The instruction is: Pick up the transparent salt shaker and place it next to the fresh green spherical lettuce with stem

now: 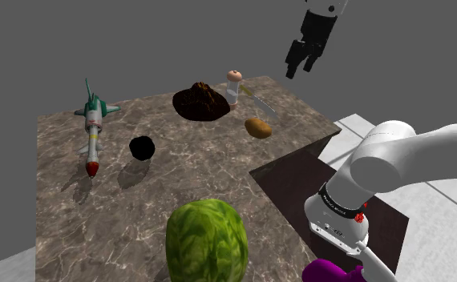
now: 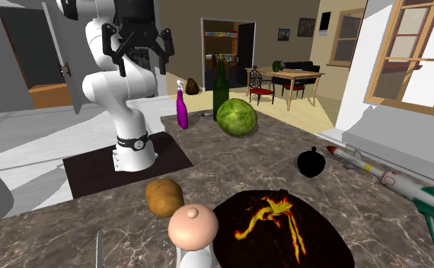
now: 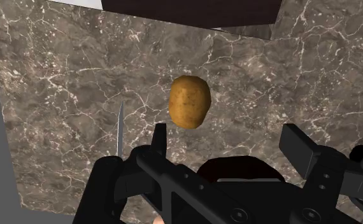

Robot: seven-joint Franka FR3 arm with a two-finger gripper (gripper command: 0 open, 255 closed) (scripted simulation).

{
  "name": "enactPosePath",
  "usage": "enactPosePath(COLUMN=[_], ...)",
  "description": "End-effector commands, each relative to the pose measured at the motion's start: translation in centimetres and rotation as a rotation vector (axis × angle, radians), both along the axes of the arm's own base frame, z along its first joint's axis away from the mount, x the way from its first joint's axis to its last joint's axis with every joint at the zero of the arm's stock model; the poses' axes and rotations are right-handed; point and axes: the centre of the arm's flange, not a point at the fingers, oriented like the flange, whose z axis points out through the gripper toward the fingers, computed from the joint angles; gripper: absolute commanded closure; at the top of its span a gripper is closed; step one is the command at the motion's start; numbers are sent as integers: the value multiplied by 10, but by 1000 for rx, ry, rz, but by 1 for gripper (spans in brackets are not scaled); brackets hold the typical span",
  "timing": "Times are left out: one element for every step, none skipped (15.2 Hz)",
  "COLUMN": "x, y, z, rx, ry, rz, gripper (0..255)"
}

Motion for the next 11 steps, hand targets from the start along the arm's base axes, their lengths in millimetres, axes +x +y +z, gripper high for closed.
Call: enactPosePath(x=[0,11,22,32,43,54,65,76,87,98,108], y=[0,-5,-10,-15,-20,-25,-30,-34,-39,-44,-49], z=[0,-5,-11,-16,-21,-27,-32,-37,-43,-48,-53], rx=[0,7,15,22,30,37,45,52,60,67,75], ry=[0,-4,-9,-13,-17,-22,-26,-30,-35,-39,-43], rz=[0,-1,-1,-2,-3,-3,-4,-5,-5,-6,-7], gripper=[0,0,0,0,0,0,0,0,0,0,0])
